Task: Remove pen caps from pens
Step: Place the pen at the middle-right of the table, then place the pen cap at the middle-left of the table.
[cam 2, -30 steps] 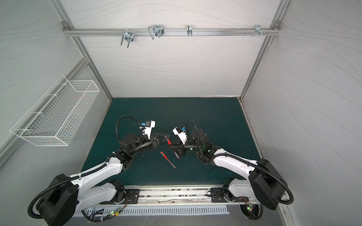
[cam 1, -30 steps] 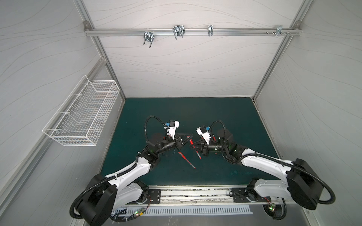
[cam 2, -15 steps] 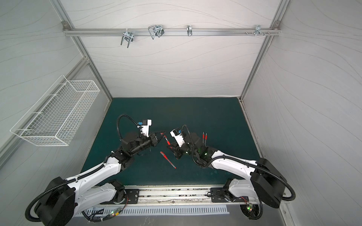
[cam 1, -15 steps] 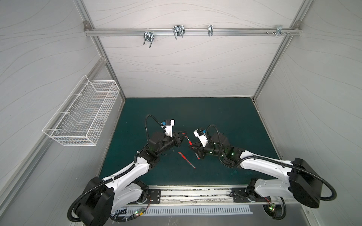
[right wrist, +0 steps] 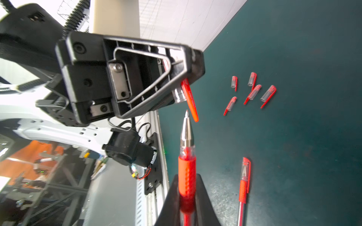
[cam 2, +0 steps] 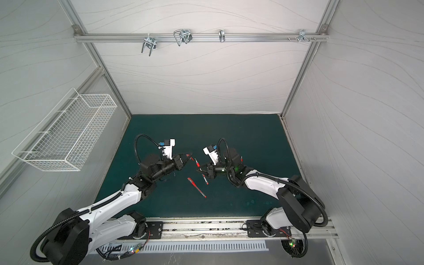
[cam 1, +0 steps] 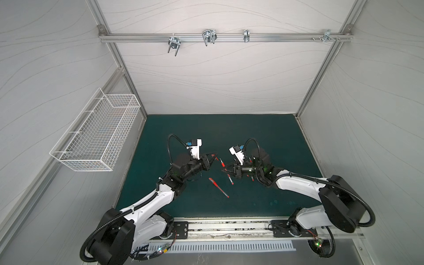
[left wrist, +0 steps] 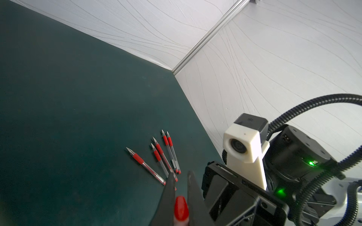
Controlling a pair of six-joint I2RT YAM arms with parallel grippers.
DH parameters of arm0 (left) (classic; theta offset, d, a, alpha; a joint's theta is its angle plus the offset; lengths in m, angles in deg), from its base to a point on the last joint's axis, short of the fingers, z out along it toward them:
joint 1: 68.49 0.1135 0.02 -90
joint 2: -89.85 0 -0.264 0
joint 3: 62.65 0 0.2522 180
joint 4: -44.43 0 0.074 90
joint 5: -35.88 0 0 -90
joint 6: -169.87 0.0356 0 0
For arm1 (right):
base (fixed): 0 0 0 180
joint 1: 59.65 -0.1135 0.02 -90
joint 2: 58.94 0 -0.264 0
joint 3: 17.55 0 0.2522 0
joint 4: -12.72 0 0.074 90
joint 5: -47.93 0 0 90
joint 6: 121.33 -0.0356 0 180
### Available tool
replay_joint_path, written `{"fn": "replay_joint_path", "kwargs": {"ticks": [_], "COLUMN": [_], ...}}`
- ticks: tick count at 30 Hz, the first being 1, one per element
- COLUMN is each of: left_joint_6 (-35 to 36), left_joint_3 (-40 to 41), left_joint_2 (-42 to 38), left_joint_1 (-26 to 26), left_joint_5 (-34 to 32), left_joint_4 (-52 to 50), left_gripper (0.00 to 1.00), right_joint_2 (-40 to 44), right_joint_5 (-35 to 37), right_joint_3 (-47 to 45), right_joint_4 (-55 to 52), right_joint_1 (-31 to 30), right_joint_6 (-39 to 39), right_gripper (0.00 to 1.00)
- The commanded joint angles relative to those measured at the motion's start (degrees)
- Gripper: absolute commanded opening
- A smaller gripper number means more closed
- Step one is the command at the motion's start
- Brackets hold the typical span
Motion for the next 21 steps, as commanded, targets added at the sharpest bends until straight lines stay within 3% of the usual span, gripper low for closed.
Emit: {"fn": "replay_joint_path", "kwargs": {"ticks": [1, 6, 12, 21], "left_joint_6": [-1.56, -1.62, -2.00, -1.83], "left_joint_3": [0.65, 1.13, 1.48, 1.23], "left_joint_2": [-1.46, -3.32, -3.62, -3.34], "left_joint_1": [1.39, 2.30, 2.90, 3.09], "left_joint_5": [1.11, -0.99, -1.56, -1.66], "left_joint_4": [4.05, 1.87, 1.88, 1.27], "left_gripper": [0.00, 0.00, 0.00, 0.00], "right_joint_2": [-0.22, 3.59, 4.69, 4.01], "right_joint_5": [-3.32, 12.86, 30.41, 28.93], "right_joint_3": [0.09, 2.65, 3.99, 4.79], "right_joint_4": [3.06, -11.00, -16.19, -16.64], "right_joint_1": [-0.12, -6.32, -13.57, -14.19], "right_joint_6": [-2.14, 7.80, 11.20, 12.01], "right_gripper": [0.00, 0.00, 0.00, 0.00]}}
